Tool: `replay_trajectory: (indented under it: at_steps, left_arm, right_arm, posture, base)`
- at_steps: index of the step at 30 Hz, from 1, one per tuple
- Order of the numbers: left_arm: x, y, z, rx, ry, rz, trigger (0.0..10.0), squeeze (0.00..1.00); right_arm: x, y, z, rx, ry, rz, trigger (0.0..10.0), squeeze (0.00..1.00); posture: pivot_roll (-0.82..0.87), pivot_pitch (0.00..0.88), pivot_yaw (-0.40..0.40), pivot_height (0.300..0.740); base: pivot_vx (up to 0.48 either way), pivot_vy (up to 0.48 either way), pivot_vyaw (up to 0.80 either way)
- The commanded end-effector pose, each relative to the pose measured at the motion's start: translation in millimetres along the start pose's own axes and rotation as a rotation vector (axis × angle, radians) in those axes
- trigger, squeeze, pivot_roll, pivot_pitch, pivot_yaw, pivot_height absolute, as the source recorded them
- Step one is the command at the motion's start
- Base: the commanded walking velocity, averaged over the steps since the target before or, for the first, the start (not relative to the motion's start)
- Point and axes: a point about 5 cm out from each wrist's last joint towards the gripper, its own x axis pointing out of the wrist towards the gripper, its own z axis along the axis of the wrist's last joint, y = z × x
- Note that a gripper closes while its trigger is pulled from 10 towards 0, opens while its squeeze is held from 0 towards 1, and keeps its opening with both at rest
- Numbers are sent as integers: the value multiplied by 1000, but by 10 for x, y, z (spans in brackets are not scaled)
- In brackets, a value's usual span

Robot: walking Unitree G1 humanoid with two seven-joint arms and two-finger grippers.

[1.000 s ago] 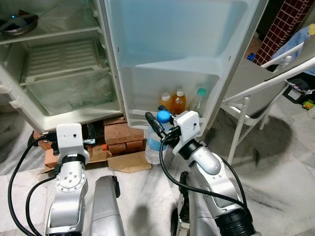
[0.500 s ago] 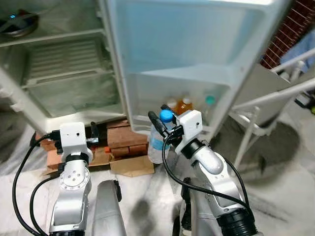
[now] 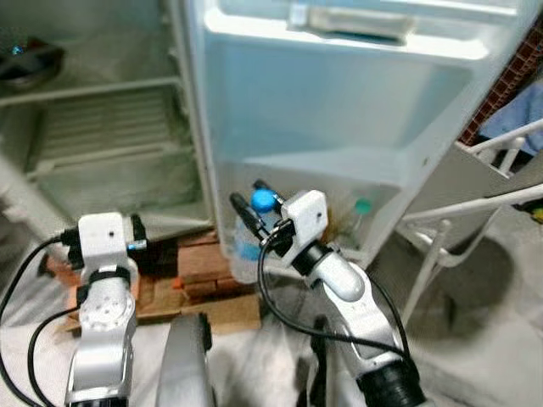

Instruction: Restocking fridge

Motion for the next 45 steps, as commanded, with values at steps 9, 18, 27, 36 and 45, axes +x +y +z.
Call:
replay_trajectory:
  at_steps: [9, 18, 27, 36, 45]
  left_arm:
    - [-28, -53, -25, 2, 18, -3, 10000, 0]
    - [-97, -3, -34, 13, 27, 4, 10000, 0]
    - [-420, 198, -150, 82, 104, -89, 10000, 0]
    - [-940, 378, -328, 90, 270, -151, 10000, 0]
    - [-1114, 408, -251, 106, 301, -180, 10000, 0]
  right_arm:
    - [-28, -65, 53, -25, -23, -13, 10000, 0]
    - [14, 5, 14, 8, -18, 27, 10000, 0]
    - [237, 85, 16, -17, -49, 112, 10000, 0]
    - [651, -136, 248, -195, -135, -35, 10000, 0]
    - [875, -216, 534, -406, -282, -161, 10000, 0]
  posture:
    - [121, 86, -17, 516]
    - [144, 116, -19, 506]
    - [206, 189, -26, 461]
    - [273, 275, -36, 461]
    - [309, 324, -43, 461]
  base:
    - [35, 0, 0]
    - [0, 0, 0]
    - [0, 0, 0]
    - [0, 0, 0]
    - [0, 0, 0]
